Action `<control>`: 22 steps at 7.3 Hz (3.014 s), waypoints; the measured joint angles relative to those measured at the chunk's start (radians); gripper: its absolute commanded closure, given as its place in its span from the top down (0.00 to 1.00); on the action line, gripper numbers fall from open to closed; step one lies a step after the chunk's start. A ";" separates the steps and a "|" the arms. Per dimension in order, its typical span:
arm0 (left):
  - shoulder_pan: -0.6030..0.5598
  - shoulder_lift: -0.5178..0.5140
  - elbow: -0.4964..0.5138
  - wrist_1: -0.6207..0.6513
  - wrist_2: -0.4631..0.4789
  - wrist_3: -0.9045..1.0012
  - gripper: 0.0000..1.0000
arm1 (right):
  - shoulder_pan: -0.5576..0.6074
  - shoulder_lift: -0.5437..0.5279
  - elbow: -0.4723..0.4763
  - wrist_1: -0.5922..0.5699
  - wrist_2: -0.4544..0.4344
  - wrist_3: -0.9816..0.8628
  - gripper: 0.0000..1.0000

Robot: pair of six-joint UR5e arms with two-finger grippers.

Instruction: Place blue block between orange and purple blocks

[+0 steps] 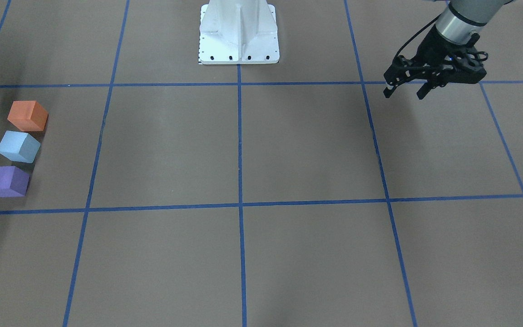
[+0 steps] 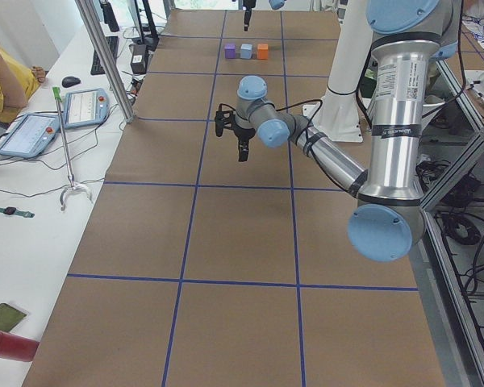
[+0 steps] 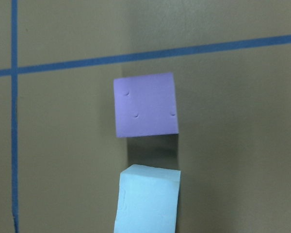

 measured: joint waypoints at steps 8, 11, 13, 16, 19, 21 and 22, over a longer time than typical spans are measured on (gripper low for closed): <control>-0.517 0.202 0.239 0.044 -0.242 0.910 1.00 | 0.209 -0.019 0.000 -0.269 0.020 -0.510 1.00; -0.521 0.186 0.242 0.097 -0.243 0.911 1.00 | 0.202 -0.017 0.002 -0.275 0.016 -0.517 1.00; -0.523 0.192 0.233 0.100 -0.246 0.910 1.00 | 0.188 -0.015 0.003 -0.275 0.016 -0.510 1.00; -0.524 0.202 0.207 0.101 -0.247 0.908 1.00 | 0.182 -0.013 0.003 -0.275 0.016 -0.506 1.00; -0.524 0.204 0.202 0.101 -0.246 0.908 1.00 | 0.181 -0.009 0.003 -0.275 0.015 -0.506 1.00; -0.524 0.203 0.202 0.101 -0.248 0.908 1.00 | 0.181 -0.007 0.003 -0.275 0.015 -0.506 1.00; -0.524 0.203 0.202 0.101 -0.248 0.908 1.00 | 0.181 -0.007 0.004 -0.275 0.015 -0.506 1.00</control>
